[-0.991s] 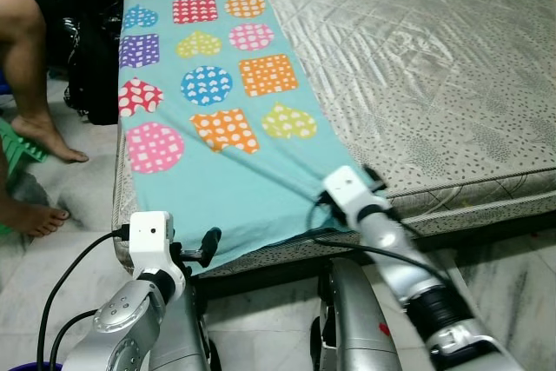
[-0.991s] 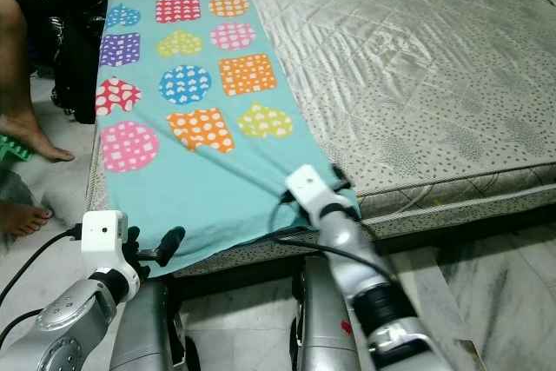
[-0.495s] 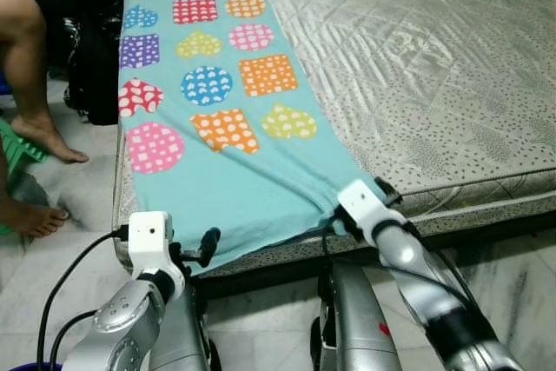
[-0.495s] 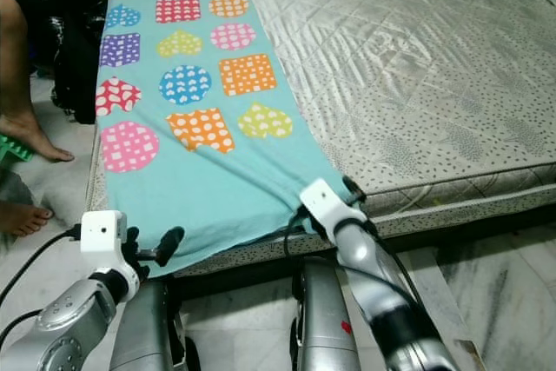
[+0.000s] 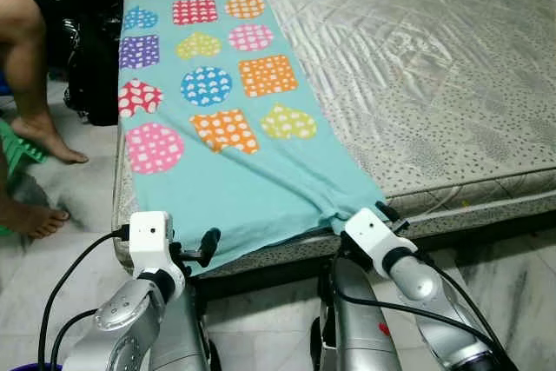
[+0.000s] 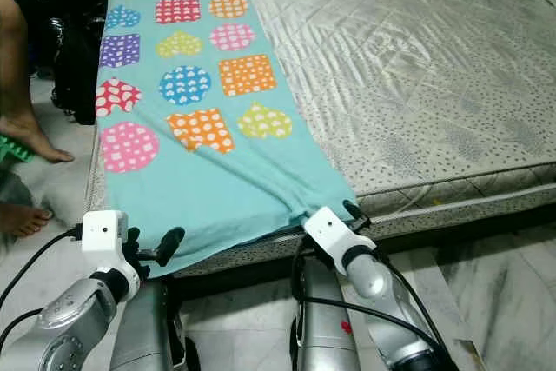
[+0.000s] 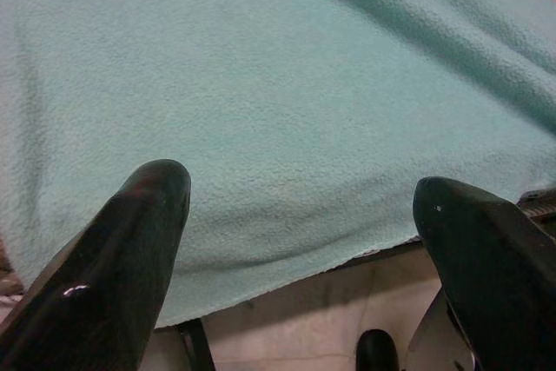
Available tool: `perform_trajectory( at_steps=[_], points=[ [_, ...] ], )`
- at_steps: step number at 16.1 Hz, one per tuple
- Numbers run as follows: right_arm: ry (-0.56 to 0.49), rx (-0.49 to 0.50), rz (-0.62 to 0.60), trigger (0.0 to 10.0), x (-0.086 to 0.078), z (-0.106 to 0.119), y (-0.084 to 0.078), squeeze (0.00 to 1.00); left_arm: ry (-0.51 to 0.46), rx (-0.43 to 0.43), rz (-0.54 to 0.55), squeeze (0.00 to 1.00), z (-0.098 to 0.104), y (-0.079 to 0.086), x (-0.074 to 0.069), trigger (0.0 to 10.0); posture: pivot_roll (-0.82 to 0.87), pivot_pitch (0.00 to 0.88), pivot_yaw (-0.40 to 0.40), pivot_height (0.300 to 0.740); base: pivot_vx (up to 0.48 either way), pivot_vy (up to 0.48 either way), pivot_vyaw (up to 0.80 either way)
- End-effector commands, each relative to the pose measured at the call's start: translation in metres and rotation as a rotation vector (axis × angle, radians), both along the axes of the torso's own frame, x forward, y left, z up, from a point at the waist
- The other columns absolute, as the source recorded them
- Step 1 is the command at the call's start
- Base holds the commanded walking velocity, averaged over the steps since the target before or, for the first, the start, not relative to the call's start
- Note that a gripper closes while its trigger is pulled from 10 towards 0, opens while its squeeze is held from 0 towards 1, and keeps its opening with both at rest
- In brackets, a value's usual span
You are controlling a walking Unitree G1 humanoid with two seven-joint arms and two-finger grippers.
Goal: Clean up the room
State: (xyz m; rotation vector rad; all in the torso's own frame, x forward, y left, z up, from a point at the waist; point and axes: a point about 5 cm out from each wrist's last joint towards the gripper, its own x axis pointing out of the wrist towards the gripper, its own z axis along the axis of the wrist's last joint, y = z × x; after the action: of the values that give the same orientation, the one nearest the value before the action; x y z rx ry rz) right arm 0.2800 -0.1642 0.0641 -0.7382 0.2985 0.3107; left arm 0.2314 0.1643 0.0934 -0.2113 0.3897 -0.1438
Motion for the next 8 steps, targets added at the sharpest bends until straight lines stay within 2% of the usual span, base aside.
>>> perform_trajectory(
  at_steps=[1,3,4,6,8],
  points=[
    [-0.021,0.01,-0.031,10.0,0.002,0.007,-0.007,0.0,0.016,0.005,0.001,0.0,-0.004,0.003,-0.001,10.0,-0.05,0.165,0.017,0.543,0.0,0.0,0.0],
    [-0.147,0.032,-0.088,10.0,0.014,0.028,-0.006,0.0,0.014,0.008,0.001,0.0,-0.004,0.003,-0.001,10.0,-0.05,0.164,0.018,0.543,0.0,0.0,0.0],
    [-0.193,0.096,-0.093,10.0,0.02,0.04,0.002,0.0,0.013,0.009,0.001,0.0,-0.004,0.003,0.0,10.0,-0.05,0.162,0.018,0.543,0.0,0.0,0.0],
    [-0.196,0.162,-0.069,10.0,0.023,0.047,0.019,0.0,0.013,0.011,-0.001,0.0,-0.004,0.003,0.0,10.0,-0.05,0.161,0.018,0.543,0.0,0.0,0.0],
    [-0.127,0.253,-0.054,10.0,0.024,0.039,0.039,0.0,0.013,0.011,-0.003,0.0,-0.004,0.003,0.001,10.0,-0.05,0.159,0.018,0.543,0.0,0.0,0.0]
  ],
)
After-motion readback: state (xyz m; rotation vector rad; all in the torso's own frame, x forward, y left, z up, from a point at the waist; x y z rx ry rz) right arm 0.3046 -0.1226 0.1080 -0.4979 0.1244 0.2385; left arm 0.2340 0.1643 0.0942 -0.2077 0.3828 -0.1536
